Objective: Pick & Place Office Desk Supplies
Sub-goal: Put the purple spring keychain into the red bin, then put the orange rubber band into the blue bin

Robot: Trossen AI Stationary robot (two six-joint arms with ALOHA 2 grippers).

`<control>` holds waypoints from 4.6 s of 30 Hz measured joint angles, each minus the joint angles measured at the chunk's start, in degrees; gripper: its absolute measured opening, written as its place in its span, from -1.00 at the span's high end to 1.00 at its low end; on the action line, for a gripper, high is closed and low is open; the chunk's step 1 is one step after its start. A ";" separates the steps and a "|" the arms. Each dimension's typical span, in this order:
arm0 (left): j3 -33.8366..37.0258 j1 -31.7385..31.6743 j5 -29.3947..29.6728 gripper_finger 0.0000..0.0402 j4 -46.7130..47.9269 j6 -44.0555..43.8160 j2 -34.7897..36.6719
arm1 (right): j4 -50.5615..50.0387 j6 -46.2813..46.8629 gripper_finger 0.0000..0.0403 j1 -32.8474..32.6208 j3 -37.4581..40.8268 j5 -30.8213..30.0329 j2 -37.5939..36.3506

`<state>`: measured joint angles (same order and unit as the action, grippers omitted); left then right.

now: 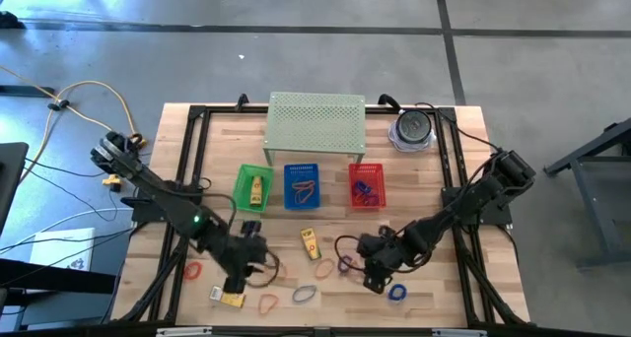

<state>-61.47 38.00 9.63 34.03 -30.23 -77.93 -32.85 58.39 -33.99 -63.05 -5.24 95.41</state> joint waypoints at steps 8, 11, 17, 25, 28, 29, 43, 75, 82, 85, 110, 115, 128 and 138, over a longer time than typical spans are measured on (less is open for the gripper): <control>0.02 3.84 5.79 0.36 -2.98 0.40 -5.17 | -6.24 8.57 -0.09 -2.66 0.00 3.17 0.49; 0.02 3.78 5.66 0.36 -4.17 0.31 -6.93 | -6.41 8.90 -0.09 -3.60 0.00 -1.86 0.49; 0.04 3.78 5.48 0.36 -4.96 -1.27 -8.84 | -8.91 13.20 -0.09 -5.08 0.00 -4.26 0.54; 0.07 3.76 5.41 0.36 -5.70 -2.22 -9.03 | -10.75 21.05 -0.09 -5.65 0.00 -3.90 3.44; 0.07 3.76 5.40 0.36 -5.95 -2.38 -9.01 | -11.17 21.06 -0.09 -5.67 0.00 -1.42 5.34; 0.07 3.76 5.40 0.36 -6.02 -2.37 -9.03 | -11.46 20.79 -0.09 -5.67 0.00 -1.00 6.09; 0.07 3.76 5.36 0.36 -6.23 -1.27 -9.00 | -11.57 14.28 0.05 -1.90 -0.42 7.37 13.73; 0.07 3.30 28.03 0.36 -13.09 20.34 -8.96 | -15.47 -8.69 0.97 -0.92 -14.88 -19.44 6.98; 0.07 0.91 29.18 0.36 -16.94 22.55 -8.96 | -16.84 -20.06 0.97 0.74 -22.55 -24.57 6.40; 0.07 0.48 26.20 0.36 -16.92 20.68 -8.96 | -21.96 -20.01 0.97 2.83 -24.10 -26.60 5.02; 0.07 2.07 22.01 0.36 -14.94 17.07 -8.96 | -27.06 -20.74 0.92 27.81 -8.28 -12.79 2.85; 0.07 2.44 22.01 0.36 -14.91 14.36 -8.96 | -24.88 -22.54 0.68 28.15 -7.39 -10.04 2.85; 0.07 2.42 20.41 0.36 -14.77 13.45 -8.96 | -26.14 -20.90 0.02 28.84 -7.39 -7.44 2.85; 0.11 2.41 20.39 0.36 -14.57 14.11 -8.98 | -28.38 -17.88 0.13 23.80 -11.04 -4.80 -0.32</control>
<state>-61.36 40.41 30.02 19.46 -16.12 -86.91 -61.23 40.50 -10.20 -74.08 -10.04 95.09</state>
